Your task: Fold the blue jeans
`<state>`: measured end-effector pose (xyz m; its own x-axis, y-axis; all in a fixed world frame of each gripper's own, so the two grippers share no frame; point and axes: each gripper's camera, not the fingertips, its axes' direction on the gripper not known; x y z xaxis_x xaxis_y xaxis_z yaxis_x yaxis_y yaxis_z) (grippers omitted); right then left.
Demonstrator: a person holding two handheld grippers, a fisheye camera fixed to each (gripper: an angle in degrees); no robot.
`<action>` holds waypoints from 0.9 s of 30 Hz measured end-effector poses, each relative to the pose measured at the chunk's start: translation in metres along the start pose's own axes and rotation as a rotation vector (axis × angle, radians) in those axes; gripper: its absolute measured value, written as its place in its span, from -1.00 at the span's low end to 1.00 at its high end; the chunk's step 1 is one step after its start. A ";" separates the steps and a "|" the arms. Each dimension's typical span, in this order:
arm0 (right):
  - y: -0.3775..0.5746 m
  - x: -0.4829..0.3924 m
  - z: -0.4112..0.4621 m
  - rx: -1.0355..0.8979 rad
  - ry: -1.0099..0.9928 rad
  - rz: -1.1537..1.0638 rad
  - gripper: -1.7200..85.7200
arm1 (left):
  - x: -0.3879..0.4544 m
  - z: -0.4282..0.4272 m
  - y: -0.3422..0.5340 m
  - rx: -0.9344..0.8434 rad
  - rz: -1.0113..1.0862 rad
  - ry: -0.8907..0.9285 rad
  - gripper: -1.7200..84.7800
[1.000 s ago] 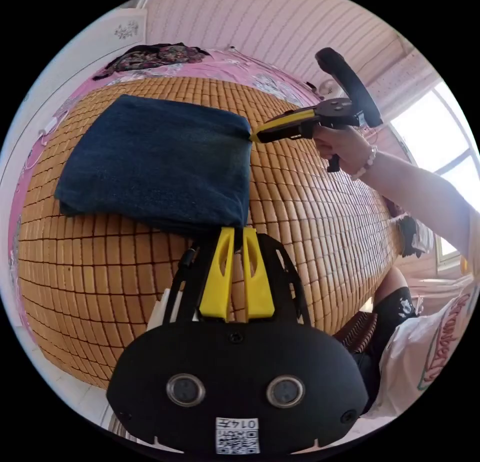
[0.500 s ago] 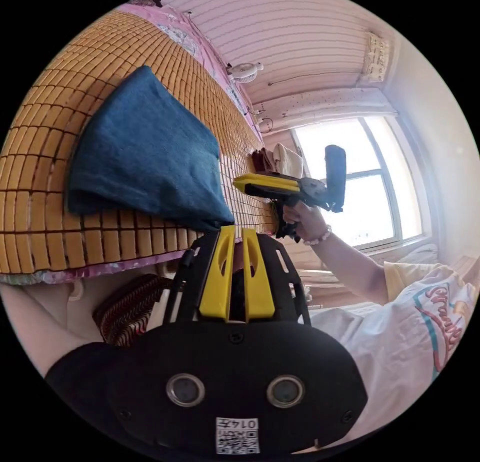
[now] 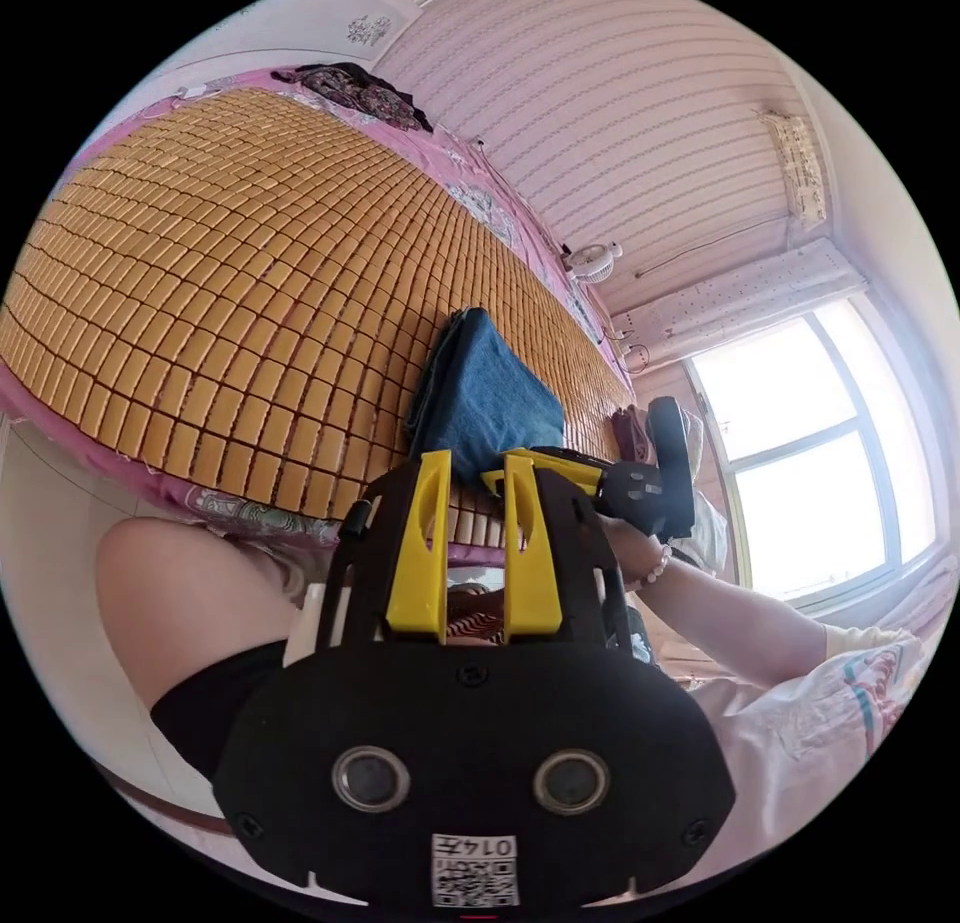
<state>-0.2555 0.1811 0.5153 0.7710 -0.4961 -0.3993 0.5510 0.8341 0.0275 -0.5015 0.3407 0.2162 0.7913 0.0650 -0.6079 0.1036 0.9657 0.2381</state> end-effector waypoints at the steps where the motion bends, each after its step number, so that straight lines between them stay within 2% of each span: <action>1: 0.004 0.005 0.000 0.013 -0.018 0.028 -0.76 | 0.001 -0.003 0.001 0.004 0.005 -0.016 -0.76; 6: 0.030 0.040 -0.008 0.066 -0.162 0.125 -0.89 | 0.010 -0.007 0.001 -0.003 -0.004 -0.083 -0.74; 9: 0.078 0.087 -0.031 0.298 -0.381 0.301 -0.93 | 0.021 0.011 -0.007 -0.039 0.011 -0.095 -0.73; 11: 0.144 0.131 -0.051 0.537 -0.550 0.502 -0.93 | 0.029 0.029 -0.014 -0.077 0.016 -0.111 -0.72; 12: 0.162 0.140 -0.056 0.586 -0.562 0.539 -0.93 | 0.034 0.043 -0.018 -0.104 0.019 -0.118 -0.70; 14: 0.226 0.164 -0.070 0.682 -0.498 0.654 -0.93 | 0.043 0.066 -0.025 -0.149 0.029 -0.139 -0.68; 16: 0.268 0.176 -0.072 0.654 -0.426 0.731 -0.93 | 0.054 0.093 -0.030 -0.219 0.057 -0.190 -0.69; 18: 0.305 0.187 -0.069 0.590 -0.363 0.813 -0.94 | 0.067 0.124 -0.032 -0.320 0.105 -0.351 -0.72; 20: 0.349 0.194 -0.063 0.505 -0.308 0.918 -0.95 | 0.079 0.132 -0.033 -0.332 0.161 -0.398 -0.73; 23: 0.384 0.188 -0.063 0.480 -0.273 0.959 -0.96 | 0.088 0.136 -0.032 -0.341 0.177 -0.415 -0.76; 27: 0.395 0.181 -0.070 0.490 -0.168 0.999 -0.96 | 0.104 0.133 -0.024 -0.329 0.226 -0.402 -0.96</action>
<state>0.0795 0.4378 0.3898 0.9496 0.2850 0.1308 -0.3007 0.7092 0.6377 -0.3416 0.2909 0.2476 0.9458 0.2407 -0.2179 -0.2375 0.9705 0.0414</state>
